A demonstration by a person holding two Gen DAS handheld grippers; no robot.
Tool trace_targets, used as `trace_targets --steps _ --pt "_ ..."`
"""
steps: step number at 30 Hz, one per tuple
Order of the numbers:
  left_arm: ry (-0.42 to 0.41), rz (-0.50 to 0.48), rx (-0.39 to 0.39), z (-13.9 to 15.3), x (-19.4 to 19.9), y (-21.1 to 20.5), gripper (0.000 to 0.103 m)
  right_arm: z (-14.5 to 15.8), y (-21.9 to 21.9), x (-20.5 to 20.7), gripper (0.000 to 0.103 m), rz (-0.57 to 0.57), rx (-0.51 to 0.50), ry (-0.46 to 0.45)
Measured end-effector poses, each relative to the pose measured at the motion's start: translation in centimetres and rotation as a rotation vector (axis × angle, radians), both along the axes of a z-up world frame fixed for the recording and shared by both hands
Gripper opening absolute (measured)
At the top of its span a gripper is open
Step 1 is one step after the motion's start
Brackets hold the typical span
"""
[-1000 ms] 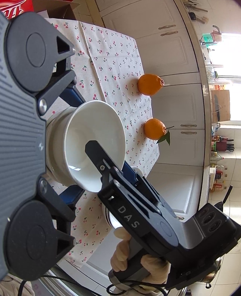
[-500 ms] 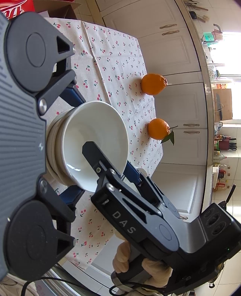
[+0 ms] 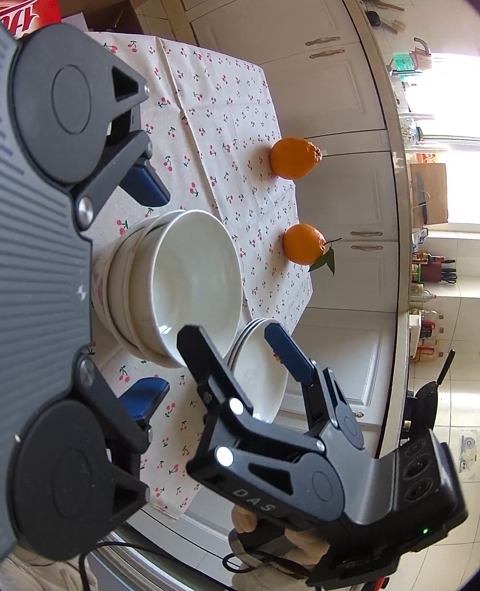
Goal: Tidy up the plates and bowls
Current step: 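Lower the white bowl onto the nested bowls and open the right gripper, then grip the three-bowl stack from opposite sides with both grippers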
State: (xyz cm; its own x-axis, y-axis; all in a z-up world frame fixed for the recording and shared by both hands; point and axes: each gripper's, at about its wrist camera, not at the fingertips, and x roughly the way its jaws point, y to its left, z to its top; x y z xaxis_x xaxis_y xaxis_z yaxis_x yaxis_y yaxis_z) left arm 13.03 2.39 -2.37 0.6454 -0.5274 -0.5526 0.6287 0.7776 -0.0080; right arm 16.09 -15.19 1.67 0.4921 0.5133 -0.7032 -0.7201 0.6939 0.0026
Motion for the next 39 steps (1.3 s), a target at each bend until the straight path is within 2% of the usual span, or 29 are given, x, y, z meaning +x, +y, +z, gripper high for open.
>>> trace_targets --steps 3,13,24,31,39 --pt "-0.034 -0.020 0.038 -0.2 -0.4 0.4 0.100 -0.5 -0.4 -1.7 0.103 0.015 -0.036 -0.039" --pt "0.054 -0.072 0.131 -3.0 1.1 1.0 0.101 -5.1 -0.7 -4.0 0.103 0.015 -0.166 -0.017" --pt "0.098 -0.140 0.187 -4.5 2.8 0.0 0.101 -7.6 -0.6 -1.9 0.103 0.000 -0.144 0.021" --pt "0.161 -0.162 0.192 -5.8 4.0 -0.1 0.101 -9.1 -0.4 -0.8 0.103 0.021 -0.141 0.075" --pt "0.150 -0.179 0.186 -5.8 3.8 0.3 0.103 -9.4 -0.7 0.0 0.103 0.023 -0.120 0.105"
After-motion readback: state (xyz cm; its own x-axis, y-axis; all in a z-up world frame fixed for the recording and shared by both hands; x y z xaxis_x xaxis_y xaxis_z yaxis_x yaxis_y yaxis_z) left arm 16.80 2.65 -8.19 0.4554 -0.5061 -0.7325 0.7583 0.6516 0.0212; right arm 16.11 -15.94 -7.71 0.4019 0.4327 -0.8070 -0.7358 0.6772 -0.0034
